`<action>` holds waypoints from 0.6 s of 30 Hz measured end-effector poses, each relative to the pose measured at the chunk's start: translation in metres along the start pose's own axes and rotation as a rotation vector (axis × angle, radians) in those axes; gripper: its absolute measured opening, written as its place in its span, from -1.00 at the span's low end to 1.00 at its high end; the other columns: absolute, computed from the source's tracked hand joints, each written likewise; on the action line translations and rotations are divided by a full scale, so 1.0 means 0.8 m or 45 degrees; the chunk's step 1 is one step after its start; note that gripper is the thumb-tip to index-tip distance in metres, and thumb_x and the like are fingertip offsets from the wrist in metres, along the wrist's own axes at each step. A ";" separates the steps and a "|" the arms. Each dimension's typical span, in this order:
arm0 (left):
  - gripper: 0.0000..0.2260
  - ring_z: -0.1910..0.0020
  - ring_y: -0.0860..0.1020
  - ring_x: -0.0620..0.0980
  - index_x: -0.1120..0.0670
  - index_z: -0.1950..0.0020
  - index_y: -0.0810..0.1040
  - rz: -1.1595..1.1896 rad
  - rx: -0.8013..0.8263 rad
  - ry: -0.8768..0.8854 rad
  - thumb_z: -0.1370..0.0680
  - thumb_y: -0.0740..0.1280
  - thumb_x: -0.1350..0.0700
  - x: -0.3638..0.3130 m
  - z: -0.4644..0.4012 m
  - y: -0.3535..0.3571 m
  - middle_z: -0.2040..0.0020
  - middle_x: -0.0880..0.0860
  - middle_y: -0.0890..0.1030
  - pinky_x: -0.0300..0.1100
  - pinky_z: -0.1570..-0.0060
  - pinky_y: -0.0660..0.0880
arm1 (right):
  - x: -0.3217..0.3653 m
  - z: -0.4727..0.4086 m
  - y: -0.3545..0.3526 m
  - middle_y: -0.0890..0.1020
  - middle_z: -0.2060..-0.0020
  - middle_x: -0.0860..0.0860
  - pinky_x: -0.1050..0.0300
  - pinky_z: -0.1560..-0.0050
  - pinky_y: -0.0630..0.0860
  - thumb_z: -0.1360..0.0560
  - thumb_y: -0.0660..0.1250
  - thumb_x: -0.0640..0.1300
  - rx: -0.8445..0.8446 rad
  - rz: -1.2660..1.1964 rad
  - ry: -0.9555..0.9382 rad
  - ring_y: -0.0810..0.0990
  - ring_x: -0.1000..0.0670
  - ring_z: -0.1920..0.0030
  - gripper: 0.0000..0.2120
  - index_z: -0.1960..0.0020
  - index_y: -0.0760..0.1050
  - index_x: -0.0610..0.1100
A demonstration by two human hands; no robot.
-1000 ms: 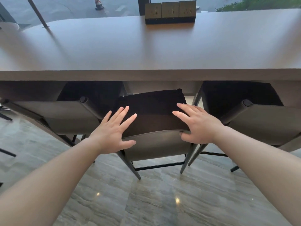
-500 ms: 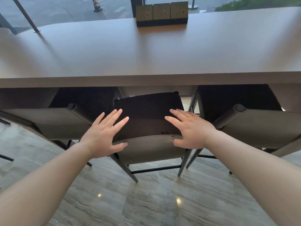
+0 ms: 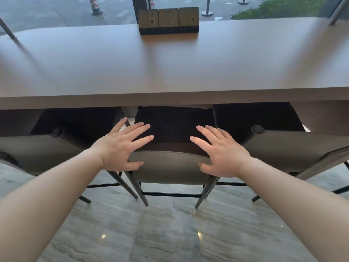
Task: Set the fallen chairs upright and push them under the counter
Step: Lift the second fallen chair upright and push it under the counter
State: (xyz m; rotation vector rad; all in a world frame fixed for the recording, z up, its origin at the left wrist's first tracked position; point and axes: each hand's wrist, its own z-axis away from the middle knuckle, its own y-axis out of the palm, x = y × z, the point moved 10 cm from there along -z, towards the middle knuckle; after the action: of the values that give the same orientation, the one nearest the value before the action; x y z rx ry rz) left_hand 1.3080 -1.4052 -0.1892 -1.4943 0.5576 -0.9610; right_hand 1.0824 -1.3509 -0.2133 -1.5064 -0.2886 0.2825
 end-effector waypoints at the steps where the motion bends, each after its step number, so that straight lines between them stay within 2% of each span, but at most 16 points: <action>1: -0.27 -0.59 0.04 0.08 -0.05 -0.58 0.16 -0.012 0.037 0.031 -0.50 0.10 -0.38 0.002 -0.005 0.006 -0.61 0.08 0.09 0.22 -0.52 -0.04 | -0.001 -0.001 0.001 -0.05 -0.59 0.00 -0.07 -0.48 -0.15 -0.45 0.05 0.35 0.000 0.005 0.002 -0.11 -0.09 -0.57 -0.26 -0.55 -0.08 0.18; 3: -0.26 -0.58 -0.19 -0.02 -0.12 -0.60 0.01 0.015 0.086 0.056 -0.50 0.04 -0.41 0.011 -0.013 0.017 -0.61 0.01 -0.09 0.14 -0.53 -0.20 | 0.000 -0.004 0.003 -0.02 -0.59 0.00 -0.08 -0.47 -0.12 -0.45 0.06 0.34 0.008 0.024 -0.010 -0.07 -0.10 -0.57 -0.27 -0.55 -0.05 0.16; 5: -0.27 -0.53 -0.31 -0.09 -0.15 -0.60 -0.05 0.040 0.104 0.072 -0.50 0.01 -0.41 0.020 -0.019 0.022 -0.58 -0.05 -0.19 0.07 -0.51 -0.28 | -0.001 -0.008 0.005 0.00 -0.59 0.00 -0.07 -0.46 -0.10 -0.44 0.07 0.33 0.023 0.024 -0.007 -0.04 -0.11 -0.57 -0.26 -0.55 -0.04 0.16; 7: -0.28 -0.53 -0.30 -0.11 -0.16 -0.60 -0.03 0.063 0.105 0.080 -0.50 0.03 -0.40 0.026 -0.021 0.024 -0.58 -0.06 -0.18 0.06 -0.52 -0.25 | -0.002 -0.013 0.007 0.00 -0.59 0.00 -0.06 -0.46 -0.10 -0.44 0.07 0.33 0.029 0.009 0.009 -0.03 -0.11 -0.57 -0.26 -0.55 -0.05 0.16; 12: -0.29 -0.59 -0.08 0.01 -0.13 -0.60 0.10 0.093 0.140 0.033 -0.50 0.11 -0.37 0.047 -0.006 0.039 -0.61 -0.01 -0.07 0.11 -0.53 -0.12 | 0.021 -0.034 0.005 0.07 -0.59 -0.03 -0.06 -0.46 -0.06 -0.43 0.08 0.31 0.001 0.001 -0.016 0.04 -0.12 -0.56 -0.25 -0.55 -0.02 0.12; 15: -0.28 -0.60 -0.09 0.01 -0.12 -0.60 0.08 0.115 0.165 0.014 -0.50 0.12 -0.36 0.062 0.006 0.051 -0.63 0.05 -0.03 0.10 -0.53 -0.14 | 0.039 -0.047 0.005 0.08 -0.58 -0.05 -0.10 -0.47 0.01 -0.42 0.09 0.30 -0.002 -0.001 -0.047 0.06 -0.13 -0.55 -0.25 -0.55 0.00 0.10; 18: -0.27 -0.58 -0.20 -0.05 -0.16 -0.61 -0.02 0.151 0.163 0.047 -0.50 0.10 -0.37 0.065 0.008 0.058 -0.63 0.01 -0.12 0.08 -0.53 -0.19 | 0.042 -0.052 0.006 0.12 -0.57 -0.06 -0.11 -0.46 0.07 -0.42 0.10 0.30 -0.015 0.037 -0.050 0.11 -0.14 -0.54 -0.25 -0.54 0.04 0.08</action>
State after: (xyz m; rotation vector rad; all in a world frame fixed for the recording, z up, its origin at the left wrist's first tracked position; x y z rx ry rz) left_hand 1.3502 -1.4510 -0.2211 -1.3173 0.5938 -0.9166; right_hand 1.1283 -1.3773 -0.2198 -1.5189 -0.3002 0.3343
